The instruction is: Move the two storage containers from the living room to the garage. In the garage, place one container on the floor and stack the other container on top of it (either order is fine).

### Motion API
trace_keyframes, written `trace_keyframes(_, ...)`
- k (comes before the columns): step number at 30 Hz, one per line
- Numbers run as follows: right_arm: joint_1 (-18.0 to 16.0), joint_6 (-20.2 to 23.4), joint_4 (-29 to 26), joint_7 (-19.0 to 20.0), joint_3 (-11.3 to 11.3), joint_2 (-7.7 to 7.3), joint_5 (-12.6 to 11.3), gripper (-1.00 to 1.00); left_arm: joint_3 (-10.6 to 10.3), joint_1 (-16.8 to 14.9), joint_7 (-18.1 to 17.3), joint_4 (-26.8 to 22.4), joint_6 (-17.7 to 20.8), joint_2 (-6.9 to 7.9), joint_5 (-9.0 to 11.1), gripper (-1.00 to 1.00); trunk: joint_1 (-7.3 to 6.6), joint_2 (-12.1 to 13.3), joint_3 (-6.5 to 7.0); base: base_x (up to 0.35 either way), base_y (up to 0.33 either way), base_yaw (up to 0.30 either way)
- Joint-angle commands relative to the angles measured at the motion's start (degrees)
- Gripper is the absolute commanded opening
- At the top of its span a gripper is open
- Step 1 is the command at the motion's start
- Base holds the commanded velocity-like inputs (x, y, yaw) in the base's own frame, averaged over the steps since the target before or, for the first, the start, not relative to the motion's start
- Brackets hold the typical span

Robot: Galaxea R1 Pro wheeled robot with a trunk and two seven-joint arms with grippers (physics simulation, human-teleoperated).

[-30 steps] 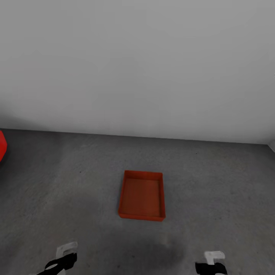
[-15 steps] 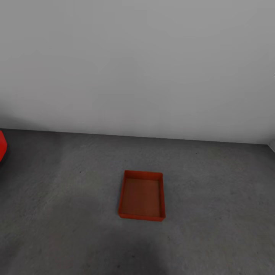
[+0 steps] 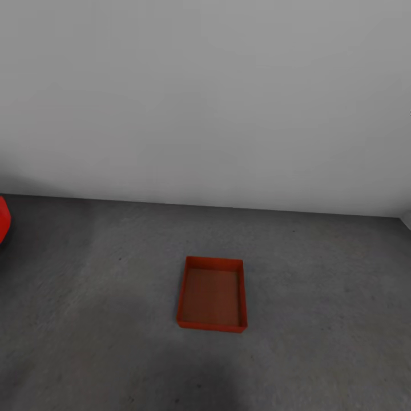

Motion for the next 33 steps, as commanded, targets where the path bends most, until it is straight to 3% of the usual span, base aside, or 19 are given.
trace_keyframes(1,-0.1,-0.3,0.2,0.0,0.5,0.05,-0.5,1.0,-0.5,0.0,0.1,0.0,-0.1,0.0,0.4,1.0,0.0,0.0,0.06,0.0,0.0,0.0)
trace_keyframes(26,0.0,-0.4,0.2,2.8,0.5,0.18,-0.5,1.0,-0.5,0.0,0.1,-0.1,-0.3,-0.27,0.3,1.0,0.0,0.0,2.3,0.0,0.0,0.0)
trace_keyframes(33,2.2,-0.4,0.2,2.7,0.6,1.45,-0.4,1.0,-0.5,0.0,0.1,-0.1,-0.3,-0.27,0.4,1.0,0.0,0.0,2.93,0.0,0.0,0.0)
